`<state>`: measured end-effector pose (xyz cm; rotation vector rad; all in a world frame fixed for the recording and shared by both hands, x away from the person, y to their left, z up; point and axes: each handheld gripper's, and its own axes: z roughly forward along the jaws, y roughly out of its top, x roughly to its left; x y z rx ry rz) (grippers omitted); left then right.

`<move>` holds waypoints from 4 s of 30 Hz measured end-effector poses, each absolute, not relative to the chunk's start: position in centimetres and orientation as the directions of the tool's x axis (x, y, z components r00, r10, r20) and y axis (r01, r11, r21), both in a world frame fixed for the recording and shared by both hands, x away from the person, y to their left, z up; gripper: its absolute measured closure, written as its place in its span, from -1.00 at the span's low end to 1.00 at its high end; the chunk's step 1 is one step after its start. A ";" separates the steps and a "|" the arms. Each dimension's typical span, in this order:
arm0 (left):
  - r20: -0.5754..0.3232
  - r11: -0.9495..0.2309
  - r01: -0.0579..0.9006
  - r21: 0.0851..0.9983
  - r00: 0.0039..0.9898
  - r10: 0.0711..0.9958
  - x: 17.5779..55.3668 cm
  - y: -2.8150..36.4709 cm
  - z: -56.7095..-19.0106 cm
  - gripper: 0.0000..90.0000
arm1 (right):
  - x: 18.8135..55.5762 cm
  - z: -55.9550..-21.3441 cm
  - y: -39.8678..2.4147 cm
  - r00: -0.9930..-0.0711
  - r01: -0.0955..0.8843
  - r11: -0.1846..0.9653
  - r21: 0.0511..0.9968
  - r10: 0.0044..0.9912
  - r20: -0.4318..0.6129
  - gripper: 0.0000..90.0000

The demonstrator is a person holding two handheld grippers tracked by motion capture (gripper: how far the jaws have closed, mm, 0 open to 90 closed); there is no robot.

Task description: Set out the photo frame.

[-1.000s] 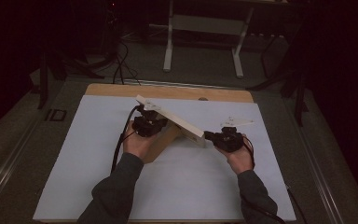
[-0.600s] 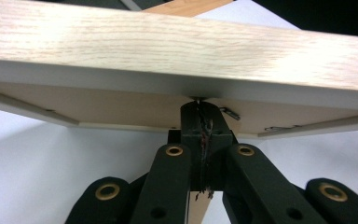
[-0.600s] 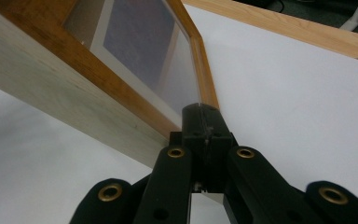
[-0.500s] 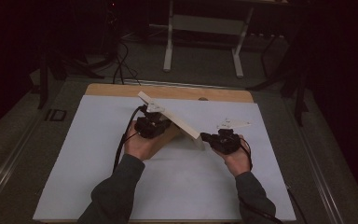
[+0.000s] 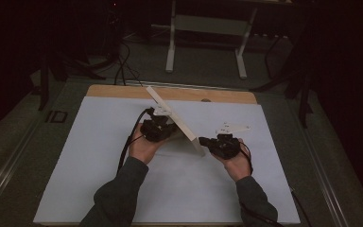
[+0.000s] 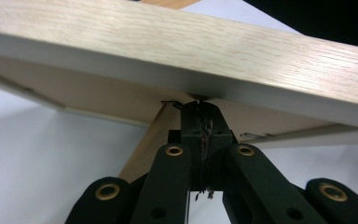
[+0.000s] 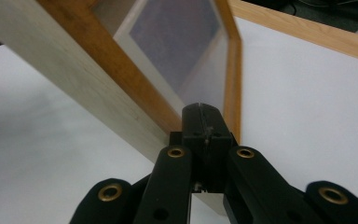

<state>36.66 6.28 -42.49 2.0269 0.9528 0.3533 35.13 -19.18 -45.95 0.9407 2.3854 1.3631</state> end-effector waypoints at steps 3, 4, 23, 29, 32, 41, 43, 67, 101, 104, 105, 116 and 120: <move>-0.093 -0.353 0.498 0.792 0.670 0.737 36.8 6.2 -42.6 1.00 | 35.0 -46.0 -18.7 -0.773 0.406 0.366 0.837 0.626 0.101 1.00; -0.093 -0.353 0.498 0.792 0.670 0.737 36.8 6.2 -42.6 1.00 | 35.0 -46.0 -18.7 -0.773 0.406 0.366 0.837 0.626 0.101 1.00; -0.153 -0.328 0.474 0.817 0.727 0.669 37.0 6.2 -43.0 1.00 | 34.3 -46.2 -17.1 -0.809 0.381 0.387 0.839 0.579 0.100 1.00; -0.185 -0.305 0.469 0.829 0.744 0.642 37.2 6.5 -43.1 1.00 | 34.3 -46.1 -16.9 -0.810 0.380 0.392 0.838 0.579 0.096 1.00; -0.198 -0.296 0.470 0.832 0.749 0.632 37.2 6.6 -43.2 1.00 | 34.3 -46.1 -16.9 -0.809 0.383 0.389 0.838 0.579 0.101 1.00; -0.221 -0.281 0.477 0.833 0.751 0.622 37.6 7.3 -43.3 1.00 | 34.5 -46.2 -16.1 -0.814 0.394 0.382 0.836 0.568 0.124 1.00; -0.229 -0.275 0.482 0.832 0.749 0.622 37.7 7.5 -43.4 1.00 | 34.5 -46.1 -15.8 -0.816 0.395 0.386 0.833 0.565 0.125 1.00; -0.280 -0.211 0.550 0.808 0.674 0.683 37.8 9.0 -43.3 0.29 | 34.7 -46.4 -15.7 -0.806 0.394 0.409 0.823 0.585 0.095 0.65; -0.292 -0.069 0.513 0.856 0.588 0.754 35.1 11.0 -38.2 -0.16 | 34.6 -47.8 -17.6 -0.791 0.427 0.415 0.803 0.601 0.111 0.51; -0.280 -0.079 0.506 0.859 0.593 0.755 34.9 10.6 -37.9 -0.17 | 34.6 -47.9 -17.7 -0.790 0.431 0.414 0.802 0.603 0.113 0.51; -0.280 -0.079 0.506 0.859 0.593 0.755 34.9 10.6 -37.9 -0.17 | 34.6 -47.9 -17.7 -0.790 0.431 0.415 0.801 0.603 0.112 0.51; -0.183 -0.185 0.493 0.850 0.605 0.775 34.1 7.3 -38.0 -0.31 | 34.5 -48.1 -18.1 -0.788 0.438 0.415 0.797 0.604 0.119 0.51; -0.171 -0.204 0.493 0.846 0.611 0.773 33.9 6.6 -38.3 -0.33 | 34.5 -48.2 -18.3 -0.787 0.442 0.414 0.795 0.605 0.123 0.51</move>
